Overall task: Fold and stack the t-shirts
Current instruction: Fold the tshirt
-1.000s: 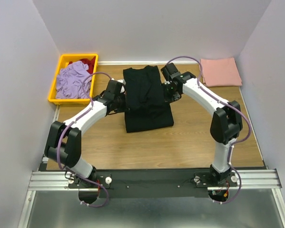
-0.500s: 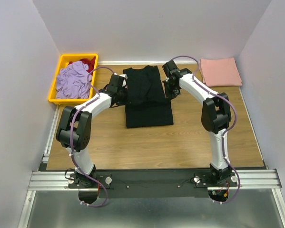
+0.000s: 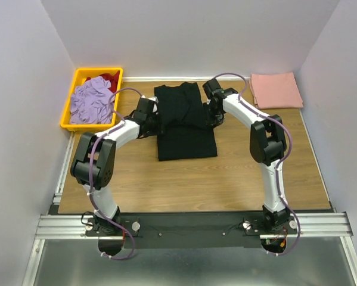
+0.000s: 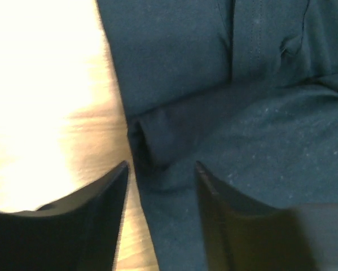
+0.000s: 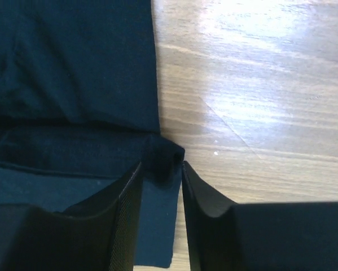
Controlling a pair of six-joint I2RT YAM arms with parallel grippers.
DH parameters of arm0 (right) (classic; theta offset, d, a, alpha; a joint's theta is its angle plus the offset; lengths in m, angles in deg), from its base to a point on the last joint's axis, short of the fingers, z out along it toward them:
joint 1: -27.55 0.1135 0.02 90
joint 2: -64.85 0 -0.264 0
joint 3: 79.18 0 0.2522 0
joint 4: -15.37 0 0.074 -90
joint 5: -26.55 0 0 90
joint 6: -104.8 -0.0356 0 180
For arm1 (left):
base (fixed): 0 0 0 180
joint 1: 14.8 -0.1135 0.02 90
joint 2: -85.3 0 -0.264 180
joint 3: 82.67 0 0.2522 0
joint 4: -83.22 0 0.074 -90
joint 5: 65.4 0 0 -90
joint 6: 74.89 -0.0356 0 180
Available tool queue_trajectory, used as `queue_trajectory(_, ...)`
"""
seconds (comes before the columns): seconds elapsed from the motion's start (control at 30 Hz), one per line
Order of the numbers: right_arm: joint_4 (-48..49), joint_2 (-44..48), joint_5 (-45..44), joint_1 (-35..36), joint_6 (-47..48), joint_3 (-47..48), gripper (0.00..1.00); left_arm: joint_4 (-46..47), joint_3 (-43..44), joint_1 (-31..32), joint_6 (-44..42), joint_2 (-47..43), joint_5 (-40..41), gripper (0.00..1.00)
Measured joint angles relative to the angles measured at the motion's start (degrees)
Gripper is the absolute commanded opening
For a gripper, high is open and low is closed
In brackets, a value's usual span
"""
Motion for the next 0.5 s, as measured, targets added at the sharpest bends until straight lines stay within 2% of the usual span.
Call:
queue_trajectory(0.17,1.62,4.96,-0.04,0.48,-1.31,-5.05,0.40,-0.11,-4.85,0.61,0.79,-8.35,2.21,0.60)
queue_trajectory(0.3,5.42,13.14,0.52,2.45,-2.62,-11.30,0.31,0.35,-6.95,3.80,2.69,-17.14,3.48,0.43)
queue_trajectory(0.4,8.57,16.09,2.56,4.35,-3.30,-13.90,0.27,1.44,-7.32,7.96,4.09,-19.15,3.39,0.39)
queue_trajectory(0.5,12.17,15.74,5.97,5.92,-4.26,-15.06,0.24,1.97,-7.82,11.17,5.18,-17.29,2.25,0.37)
